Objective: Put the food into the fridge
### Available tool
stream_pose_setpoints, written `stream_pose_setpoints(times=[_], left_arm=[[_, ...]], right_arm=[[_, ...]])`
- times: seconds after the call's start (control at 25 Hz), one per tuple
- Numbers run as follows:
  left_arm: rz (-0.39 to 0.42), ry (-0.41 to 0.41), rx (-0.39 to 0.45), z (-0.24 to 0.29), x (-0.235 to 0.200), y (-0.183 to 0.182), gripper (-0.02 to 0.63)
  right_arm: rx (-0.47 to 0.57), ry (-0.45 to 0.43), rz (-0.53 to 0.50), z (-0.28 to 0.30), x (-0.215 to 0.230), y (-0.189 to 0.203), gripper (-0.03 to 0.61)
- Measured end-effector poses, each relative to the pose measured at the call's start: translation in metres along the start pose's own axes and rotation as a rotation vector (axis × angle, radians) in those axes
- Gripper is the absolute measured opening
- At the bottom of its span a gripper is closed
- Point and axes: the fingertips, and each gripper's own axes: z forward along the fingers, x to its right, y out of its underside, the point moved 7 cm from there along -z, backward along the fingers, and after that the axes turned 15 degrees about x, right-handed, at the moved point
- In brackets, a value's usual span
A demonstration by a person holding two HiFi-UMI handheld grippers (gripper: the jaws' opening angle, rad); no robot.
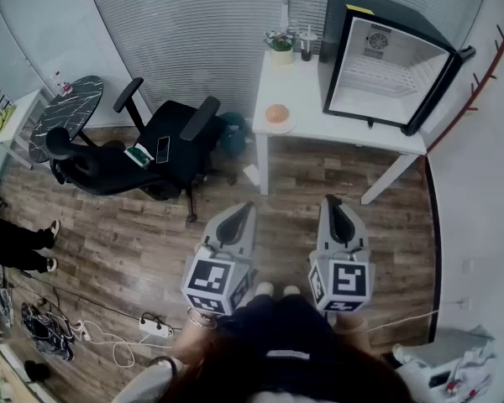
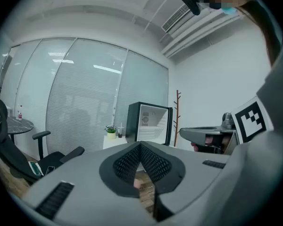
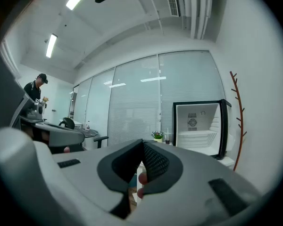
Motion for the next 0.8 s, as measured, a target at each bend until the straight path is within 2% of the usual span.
stream_pose_setpoints(times=[0.36,0.8], left_arm=[[-0.018,0.043,-0.004,-0.006,-0.018,0.001,0.005],[-0.047,0.057,-0.027,-0.003,-0.035,0.008,0.005]], right_arm=[[0.018,0.019,-0.029,0.004,-0.023,-0.001,-0.003],[0.050,0.018,0.014,0.013,-0.029,-0.003,-0.003]])
